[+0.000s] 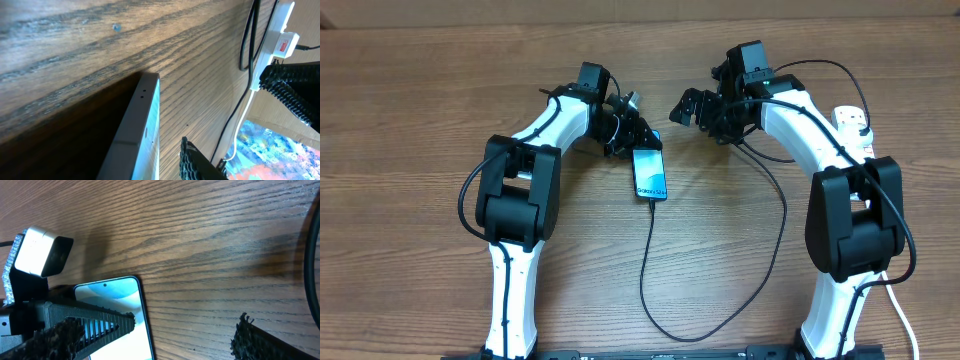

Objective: Plug charger to phone and switch on socket
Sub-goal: 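Open the left gripper, release the phone, and raise the left arm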

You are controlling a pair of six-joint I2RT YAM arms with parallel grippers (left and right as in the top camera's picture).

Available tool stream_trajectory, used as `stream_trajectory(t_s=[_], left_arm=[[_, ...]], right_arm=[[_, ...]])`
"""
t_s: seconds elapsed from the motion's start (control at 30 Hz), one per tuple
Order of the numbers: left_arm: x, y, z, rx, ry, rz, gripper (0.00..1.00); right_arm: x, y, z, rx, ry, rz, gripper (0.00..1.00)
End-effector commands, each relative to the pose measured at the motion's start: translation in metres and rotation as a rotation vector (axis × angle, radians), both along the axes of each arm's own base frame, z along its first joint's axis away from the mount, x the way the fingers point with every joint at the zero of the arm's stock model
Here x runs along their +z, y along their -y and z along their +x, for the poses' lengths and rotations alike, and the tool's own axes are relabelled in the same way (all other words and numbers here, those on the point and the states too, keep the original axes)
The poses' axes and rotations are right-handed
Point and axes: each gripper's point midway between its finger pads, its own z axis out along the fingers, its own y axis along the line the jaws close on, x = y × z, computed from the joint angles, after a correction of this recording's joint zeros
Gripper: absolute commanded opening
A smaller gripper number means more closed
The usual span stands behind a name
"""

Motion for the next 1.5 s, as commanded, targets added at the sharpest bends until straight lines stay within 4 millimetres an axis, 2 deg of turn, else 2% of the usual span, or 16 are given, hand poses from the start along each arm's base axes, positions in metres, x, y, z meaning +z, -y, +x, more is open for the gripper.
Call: stream_trajectory(t_s=[0.0,0.17,0.23,0.3,0.37,0.77,1.47], left_arm=[[-0.015,-0.005,-0.003,0.001,-0.014,0.043,0.32],[-0.016,-0.010,-0.003,0.009,-0.025,0.051,0.30],[-0.019,-0.014,-0.002,0.016,-0.027,0.075,0.37],[-0.023,-0.018,-0.003,0.023,-0.030,0.105,0.53],[-0.027,-0.023,-0.004,0.036,-0.045,0.142,0.61],[-0.050,-0.054,-0.008,0.151,-0.130,0.366,0.98],[-0.057,-0.079,-0.005,0.343,-0.232,0.529,1.00]], right_arm=[[0.012,0.001,0.007,-0.007,0.035,-0.001,1.00],[0.012,0.001,0.007,-0.007,0.035,-0.001,1.00],[0.012,0.001,0.007,-0.007,0.035,-0.002,1.00],[0.012,0.001,0.007,-0.007,0.035,-0.001,1.00],[0.012,0.001,0.007,-0.007,0.035,-0.001,1.00],[0.012,0.001,0.007,-0.007,0.035,-0.001,1.00],[0.012,0.001,0.007,-0.007,0.036,-0.001,1.00]])
